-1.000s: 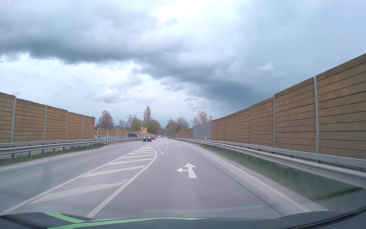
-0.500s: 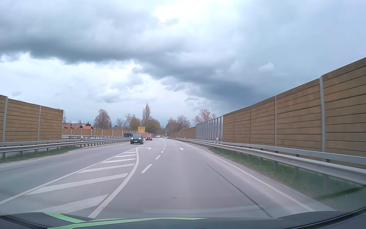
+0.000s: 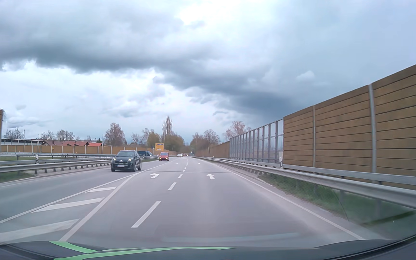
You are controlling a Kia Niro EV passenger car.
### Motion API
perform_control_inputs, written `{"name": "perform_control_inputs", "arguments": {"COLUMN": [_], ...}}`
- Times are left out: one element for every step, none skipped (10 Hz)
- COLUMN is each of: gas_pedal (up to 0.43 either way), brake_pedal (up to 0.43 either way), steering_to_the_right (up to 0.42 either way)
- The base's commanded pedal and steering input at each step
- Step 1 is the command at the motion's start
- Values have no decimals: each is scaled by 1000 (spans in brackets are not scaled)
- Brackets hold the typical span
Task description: Follow the waypoints while adhering to traffic rules and regulations
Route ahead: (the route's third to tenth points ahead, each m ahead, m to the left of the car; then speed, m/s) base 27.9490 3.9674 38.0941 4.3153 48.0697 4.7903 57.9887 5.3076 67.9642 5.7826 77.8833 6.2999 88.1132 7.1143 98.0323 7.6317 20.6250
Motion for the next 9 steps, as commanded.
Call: {"name": "perform_control_inputs", "arguments": {"gas_pedal": [150, 150, 150, 150, 150, 150, 150, 150, 150], "brake_pedal": [0, 0, 0, 0, 0, 0, 0, 0, 0], "steering_to_the_right": [-6, -8, -8, -8, -8, -8, -8, -7, -7]}}
